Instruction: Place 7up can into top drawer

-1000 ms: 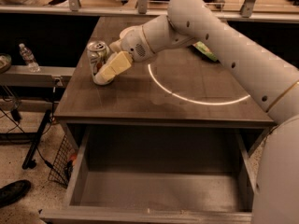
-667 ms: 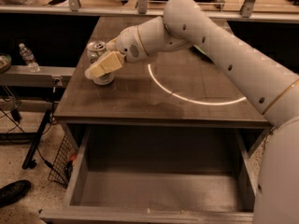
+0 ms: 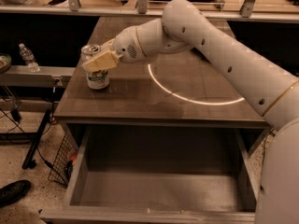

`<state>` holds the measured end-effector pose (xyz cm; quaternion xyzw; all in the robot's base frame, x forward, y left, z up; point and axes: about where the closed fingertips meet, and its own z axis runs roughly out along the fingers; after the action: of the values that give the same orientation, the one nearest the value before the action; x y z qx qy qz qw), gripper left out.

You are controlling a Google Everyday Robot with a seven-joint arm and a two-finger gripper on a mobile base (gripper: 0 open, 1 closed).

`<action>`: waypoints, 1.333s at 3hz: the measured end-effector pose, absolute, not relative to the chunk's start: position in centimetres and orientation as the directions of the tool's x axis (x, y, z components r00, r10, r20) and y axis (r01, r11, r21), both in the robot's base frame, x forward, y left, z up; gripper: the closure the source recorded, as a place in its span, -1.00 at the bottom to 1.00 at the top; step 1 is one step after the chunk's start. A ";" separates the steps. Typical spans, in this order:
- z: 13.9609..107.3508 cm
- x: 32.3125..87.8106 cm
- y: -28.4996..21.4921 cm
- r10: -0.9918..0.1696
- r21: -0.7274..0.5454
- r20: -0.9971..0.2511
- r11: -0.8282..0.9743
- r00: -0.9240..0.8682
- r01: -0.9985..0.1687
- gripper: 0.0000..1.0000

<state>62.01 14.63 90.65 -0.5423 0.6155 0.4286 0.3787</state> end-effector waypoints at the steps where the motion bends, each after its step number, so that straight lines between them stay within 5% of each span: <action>1: 91.2 61.6 12.4 -0.319 0.122 -0.938 0.065 -0.137 -0.990 0.82; 2: 92.8 60.2 7.1 -0.289 0.096 -0.949 0.108 -0.124 -0.989 1.00; 4: 94.6 52.4 -10.5 -0.358 0.056 -0.922 0.249 -0.146 -0.967 1.00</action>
Offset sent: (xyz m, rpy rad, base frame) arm -0.0311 -0.1635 0.0431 0.0783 -0.0680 -0.1598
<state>52.42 -10.53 94.60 -0.4969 0.6665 0.3586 0.4245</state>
